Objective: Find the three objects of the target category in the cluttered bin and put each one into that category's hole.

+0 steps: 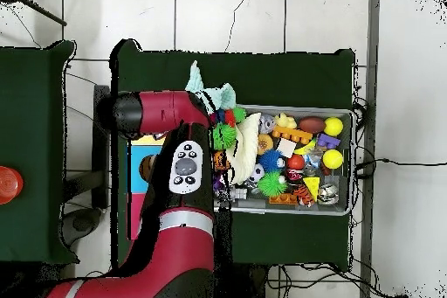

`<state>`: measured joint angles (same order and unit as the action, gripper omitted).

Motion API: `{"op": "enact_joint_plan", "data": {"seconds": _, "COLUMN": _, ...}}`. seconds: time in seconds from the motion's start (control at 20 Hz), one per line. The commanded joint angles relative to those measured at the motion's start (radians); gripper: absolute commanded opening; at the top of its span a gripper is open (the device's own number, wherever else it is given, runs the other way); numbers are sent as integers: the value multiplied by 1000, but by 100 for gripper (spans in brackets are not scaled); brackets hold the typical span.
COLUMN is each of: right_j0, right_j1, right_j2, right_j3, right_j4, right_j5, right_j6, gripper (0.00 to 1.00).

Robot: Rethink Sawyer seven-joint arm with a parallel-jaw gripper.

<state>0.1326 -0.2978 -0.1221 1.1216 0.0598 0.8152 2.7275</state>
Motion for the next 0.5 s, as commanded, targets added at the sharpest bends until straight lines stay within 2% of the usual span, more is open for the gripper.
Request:
{"op": "enact_joint_plan", "data": {"seconds": 0.05, "right_j0": -23, "right_j1": 0, "right_j2": 70, "right_j3": 53, "right_j4": -1, "right_j5": 53, "right_j6": -7, "gripper": 0}}
{"op": "enact_joint_plan", "data": {"seconds": 0.3, "right_j0": -4, "right_j1": -94, "right_j2": 62, "right_j3": 42, "right_j4": 45, "right_j5": 214, "right_j6": 44, "gripper": 0}}
{"op": "enact_joint_plan", "data": {"seconds": 0.5, "right_j0": 9, "right_j1": -120, "right_j2": 44, "right_j3": 13, "right_j4": 51, "right_j5": 292, "right_j6": 74, "gripper": 0}}
